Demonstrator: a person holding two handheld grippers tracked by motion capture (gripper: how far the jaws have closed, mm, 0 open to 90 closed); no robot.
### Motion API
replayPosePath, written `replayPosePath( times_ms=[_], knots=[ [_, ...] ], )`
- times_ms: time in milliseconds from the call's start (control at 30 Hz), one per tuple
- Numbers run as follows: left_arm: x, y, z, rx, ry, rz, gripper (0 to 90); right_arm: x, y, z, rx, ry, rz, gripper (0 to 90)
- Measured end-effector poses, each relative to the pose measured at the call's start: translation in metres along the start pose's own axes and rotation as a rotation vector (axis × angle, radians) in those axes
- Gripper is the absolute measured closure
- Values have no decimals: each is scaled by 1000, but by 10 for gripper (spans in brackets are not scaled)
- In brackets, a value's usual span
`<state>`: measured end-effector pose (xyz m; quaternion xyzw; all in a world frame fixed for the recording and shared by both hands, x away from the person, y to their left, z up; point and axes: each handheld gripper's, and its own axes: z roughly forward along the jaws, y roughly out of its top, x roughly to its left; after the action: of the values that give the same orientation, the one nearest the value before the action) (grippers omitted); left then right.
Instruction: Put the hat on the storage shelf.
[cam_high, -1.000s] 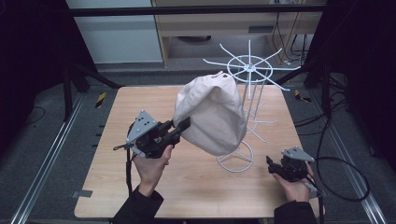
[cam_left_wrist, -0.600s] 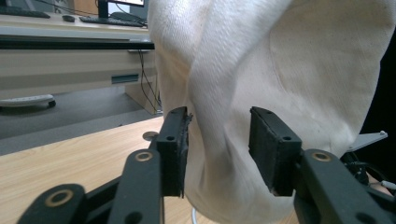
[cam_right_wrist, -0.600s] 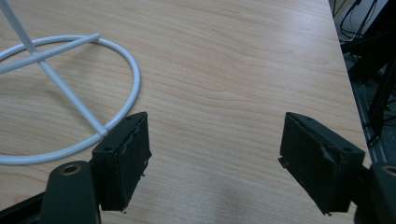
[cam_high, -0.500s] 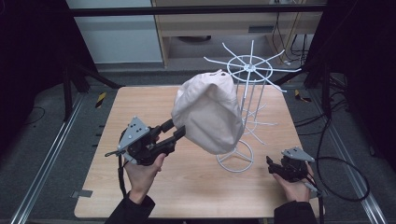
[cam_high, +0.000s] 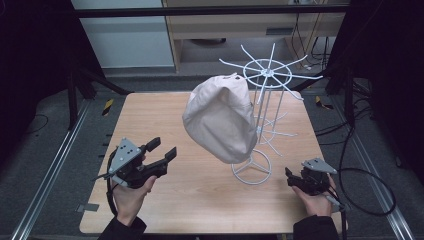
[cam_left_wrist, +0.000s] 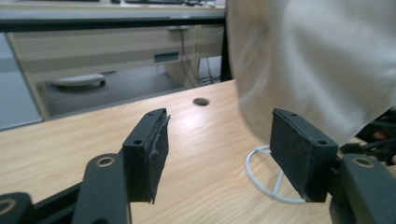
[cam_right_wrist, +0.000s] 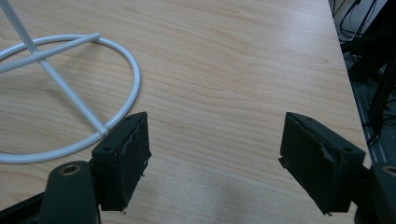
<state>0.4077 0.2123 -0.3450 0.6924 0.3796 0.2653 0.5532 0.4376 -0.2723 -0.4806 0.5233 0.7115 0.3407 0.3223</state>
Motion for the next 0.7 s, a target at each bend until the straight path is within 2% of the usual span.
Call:
replayPosePath(
  times_ms=[133,333,433,567,700],
  knots=[
    [13,-15,-4,32,42,-11,349,0,0,0,3,1,2,238],
    [36,-42,-7,89,127,-29,321,0,0,0,5,3,3,235],
    [42,-49,-6,109,143,-40,314,0,0,0,5,5,2,234],
    [63,-69,-4,168,212,-59,291,0,0,0,3,8,3,233],
    [83,-87,-2,216,258,-103,267,0,-1,0,7,13,4,232]
  ],
)
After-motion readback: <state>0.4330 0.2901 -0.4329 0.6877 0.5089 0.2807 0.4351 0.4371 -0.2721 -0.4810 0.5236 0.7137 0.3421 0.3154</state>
